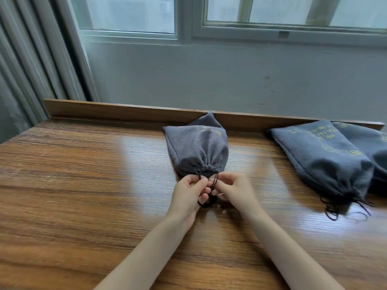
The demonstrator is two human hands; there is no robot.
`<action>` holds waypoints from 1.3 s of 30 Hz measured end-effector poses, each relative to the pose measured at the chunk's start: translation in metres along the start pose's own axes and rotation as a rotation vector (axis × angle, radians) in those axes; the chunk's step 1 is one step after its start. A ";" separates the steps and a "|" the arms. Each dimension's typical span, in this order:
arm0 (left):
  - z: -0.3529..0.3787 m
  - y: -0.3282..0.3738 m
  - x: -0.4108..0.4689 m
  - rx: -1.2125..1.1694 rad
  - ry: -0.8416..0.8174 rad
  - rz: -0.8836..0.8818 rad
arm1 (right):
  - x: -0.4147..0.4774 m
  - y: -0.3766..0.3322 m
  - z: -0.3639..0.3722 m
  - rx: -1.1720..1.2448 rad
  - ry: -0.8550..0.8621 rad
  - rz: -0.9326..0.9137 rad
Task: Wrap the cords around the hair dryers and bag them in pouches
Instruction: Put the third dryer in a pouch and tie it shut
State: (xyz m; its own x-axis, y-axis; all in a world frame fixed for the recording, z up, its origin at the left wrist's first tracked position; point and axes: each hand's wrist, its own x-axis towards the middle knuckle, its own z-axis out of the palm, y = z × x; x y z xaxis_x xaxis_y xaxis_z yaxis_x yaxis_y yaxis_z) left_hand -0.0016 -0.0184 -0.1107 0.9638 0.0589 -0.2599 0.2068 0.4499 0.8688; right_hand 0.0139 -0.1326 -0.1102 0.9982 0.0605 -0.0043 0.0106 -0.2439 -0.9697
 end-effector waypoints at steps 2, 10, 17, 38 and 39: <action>-0.001 -0.001 -0.001 0.044 0.007 0.043 | -0.001 -0.004 0.002 0.147 -0.003 0.091; 0.000 -0.004 -0.001 0.219 -0.006 0.157 | -0.005 -0.006 0.012 0.400 0.067 0.191; -0.001 0.000 -0.001 -0.110 0.089 0.119 | -0.003 -0.011 0.011 0.880 0.063 0.353; -0.004 -0.005 0.005 0.076 0.009 0.233 | -0.005 -0.010 0.000 0.539 0.058 0.272; -0.004 -0.006 0.005 0.081 0.008 0.234 | -0.004 -0.009 0.001 0.548 0.067 0.275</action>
State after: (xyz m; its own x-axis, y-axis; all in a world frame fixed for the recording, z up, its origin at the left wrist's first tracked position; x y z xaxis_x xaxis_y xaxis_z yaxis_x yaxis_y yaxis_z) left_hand 0.0015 -0.0167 -0.1188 0.9858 0.1603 -0.0505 -0.0091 0.3506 0.9365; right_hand 0.0097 -0.1299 -0.1014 0.9618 0.0011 -0.2739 -0.2622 0.2924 -0.9196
